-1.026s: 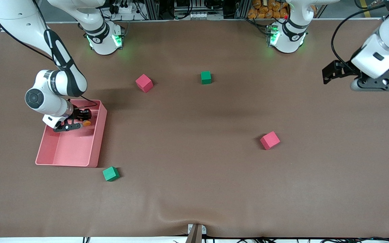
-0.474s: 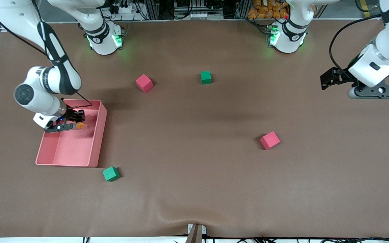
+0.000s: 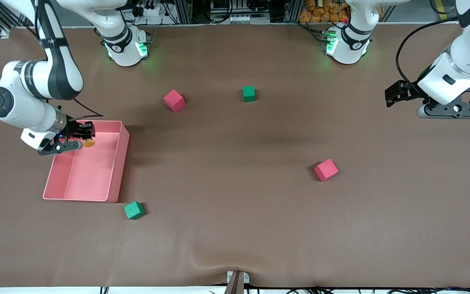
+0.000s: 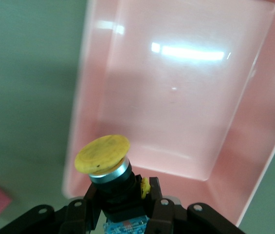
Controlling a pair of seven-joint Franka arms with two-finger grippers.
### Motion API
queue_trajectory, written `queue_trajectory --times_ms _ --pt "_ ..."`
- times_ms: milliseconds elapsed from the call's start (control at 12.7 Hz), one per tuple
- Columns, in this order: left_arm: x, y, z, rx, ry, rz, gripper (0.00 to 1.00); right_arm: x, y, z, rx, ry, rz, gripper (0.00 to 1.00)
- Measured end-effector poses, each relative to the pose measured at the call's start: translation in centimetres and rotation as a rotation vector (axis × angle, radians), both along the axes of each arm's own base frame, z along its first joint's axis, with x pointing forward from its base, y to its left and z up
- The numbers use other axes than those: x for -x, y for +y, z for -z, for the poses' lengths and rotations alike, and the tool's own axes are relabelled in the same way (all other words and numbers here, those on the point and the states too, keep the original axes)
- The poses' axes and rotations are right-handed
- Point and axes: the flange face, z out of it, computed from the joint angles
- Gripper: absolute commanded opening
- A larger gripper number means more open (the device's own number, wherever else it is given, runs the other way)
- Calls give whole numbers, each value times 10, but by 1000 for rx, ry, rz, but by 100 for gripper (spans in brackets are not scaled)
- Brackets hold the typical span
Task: Place and upright button with both arms
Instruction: 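Carry the button to mid-table with the right gripper while the left gripper approaches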
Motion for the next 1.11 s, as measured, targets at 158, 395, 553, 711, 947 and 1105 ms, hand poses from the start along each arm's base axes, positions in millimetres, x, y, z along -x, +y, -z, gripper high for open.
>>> queue_trajectory --times_ms 158,395,553,711,947,1105 --pt "1 -8 0 0 0 16 100 -1 64 -16 -12 -6 54 0" --pt "6 -38 -3 4 -21 71 100 3 178 -40 -40 -43 173 0" --pt "6 -50 -5 10 -43 93 100 3 262 -45 -32 -68 241 0" --pt "6 -55 -2 10 -40 103 100 -5 346 -30 -20 -90 317 0" --pt "3 -61 11 11 -19 115 100 -18 425 20 -7 -104 316 0" --pt "-5 -62 26 13 3 114 100 -21 464 59 -34 -142 291 0"
